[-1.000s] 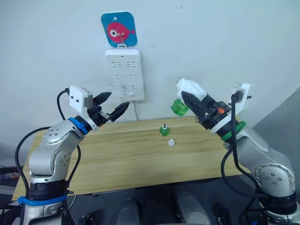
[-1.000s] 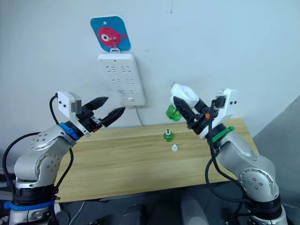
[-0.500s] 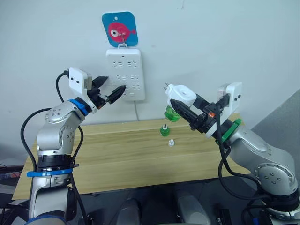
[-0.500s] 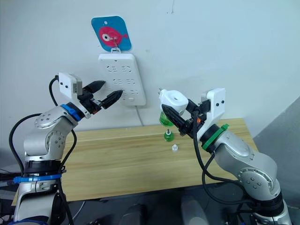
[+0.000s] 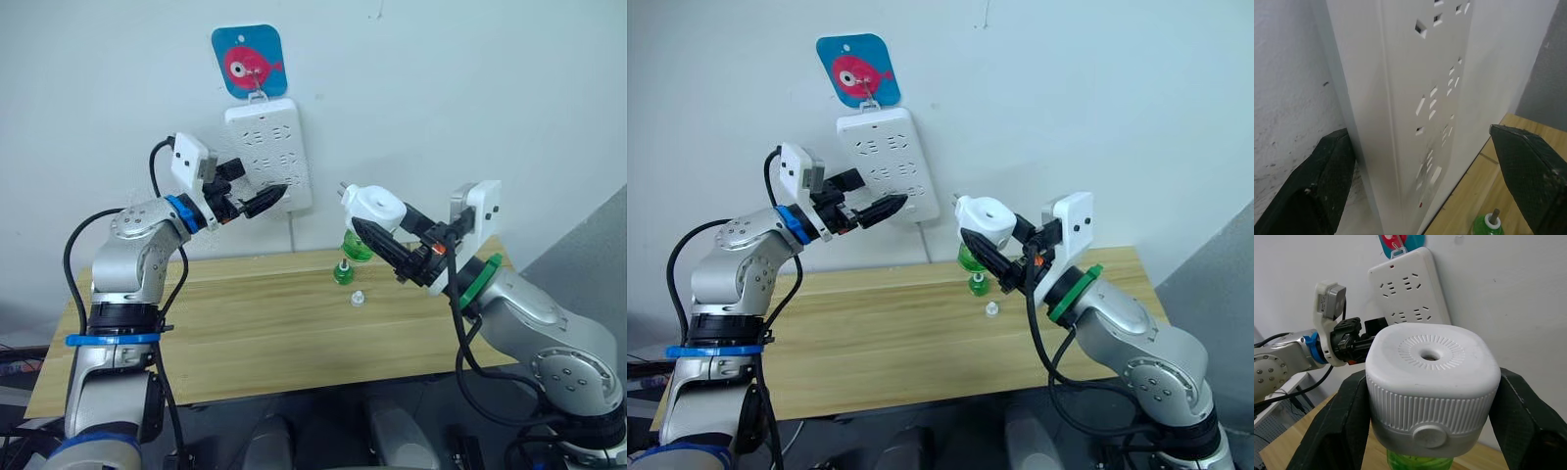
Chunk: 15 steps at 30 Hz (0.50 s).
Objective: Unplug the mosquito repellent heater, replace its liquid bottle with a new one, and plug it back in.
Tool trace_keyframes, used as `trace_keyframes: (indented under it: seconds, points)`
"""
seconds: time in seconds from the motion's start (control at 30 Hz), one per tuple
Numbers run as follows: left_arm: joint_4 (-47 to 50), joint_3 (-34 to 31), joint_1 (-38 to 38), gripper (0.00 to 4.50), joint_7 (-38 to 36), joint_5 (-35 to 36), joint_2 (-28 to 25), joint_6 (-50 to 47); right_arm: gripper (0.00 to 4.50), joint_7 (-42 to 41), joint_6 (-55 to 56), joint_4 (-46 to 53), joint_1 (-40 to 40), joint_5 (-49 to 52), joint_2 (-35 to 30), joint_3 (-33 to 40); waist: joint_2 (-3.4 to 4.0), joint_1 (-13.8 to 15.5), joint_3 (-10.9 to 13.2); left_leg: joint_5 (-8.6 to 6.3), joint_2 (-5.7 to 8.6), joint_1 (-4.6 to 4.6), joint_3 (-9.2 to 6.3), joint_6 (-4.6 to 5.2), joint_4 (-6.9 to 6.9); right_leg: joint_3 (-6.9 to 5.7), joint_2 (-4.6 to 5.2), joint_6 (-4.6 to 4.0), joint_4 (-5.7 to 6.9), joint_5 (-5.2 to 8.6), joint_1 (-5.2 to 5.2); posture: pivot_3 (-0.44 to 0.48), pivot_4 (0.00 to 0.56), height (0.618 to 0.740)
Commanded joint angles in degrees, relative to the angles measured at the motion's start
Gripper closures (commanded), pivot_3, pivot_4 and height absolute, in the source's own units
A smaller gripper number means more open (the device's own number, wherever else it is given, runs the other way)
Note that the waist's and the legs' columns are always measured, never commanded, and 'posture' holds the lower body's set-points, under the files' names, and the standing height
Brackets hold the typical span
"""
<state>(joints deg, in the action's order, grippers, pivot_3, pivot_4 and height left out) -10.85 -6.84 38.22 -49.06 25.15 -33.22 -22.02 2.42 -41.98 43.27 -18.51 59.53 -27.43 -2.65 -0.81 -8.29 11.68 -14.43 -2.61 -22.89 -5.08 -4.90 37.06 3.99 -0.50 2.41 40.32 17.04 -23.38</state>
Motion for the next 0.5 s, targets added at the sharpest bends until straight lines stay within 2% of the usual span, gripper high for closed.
trace_keyframes:
  seconds: [0.03,0.1,0.37,0.5]
  points:
    - [1.7,-0.1,1.5,0.19,-2.8,1.3,-0.9,-0.9,1.52,-1.4,0.0,2.9,0.1,-0.7,-0.2,0.1,0.00,0.0,0.0,0.00,0.00,0.00,0.00,0.00,0.00,-0.01,0.00,0.00,0.00,0.00,0.00,-0.199,0.154,0.725]
    - [1.9,-0.3,1.9,0.61,-3.4,1.6,-0.9,-1.4,1.52,-1.7,-0.3,2.9,-0.1,-1.2,-0.3,-0.1,0.00,0.1,0.0,0.00,0.00,-0.01,-0.01,0.00,0.00,-0.01,0.00,0.00,0.00,0.00,0.00,-0.198,0.154,0.725]
    - [1.5,0.0,2.6,3.10,-3.4,1.1,0.0,-2.5,1.52,-2.7,-2.5,1.3,-2.6,-4.4,0.4,-2.3,-0.01,0.4,0.0,0.00,0.01,-0.02,-0.04,0.00,0.02,-0.03,0.01,0.00,0.00,0.00,0.00,-0.195,0.151,0.725]
    - [2.2,0.3,1.7,3.17,-3.4,1.0,0.4,-2.7,1.52,-3.2,-4.6,-1.4,-6.7,-8.6,0.8,-4.8,-0.02,0.4,0.0,0.01,0.04,-0.01,-0.06,-0.01,0.12,-0.04,0.04,0.00,0.01,0.00,0.06,-0.189,0.150,0.725]
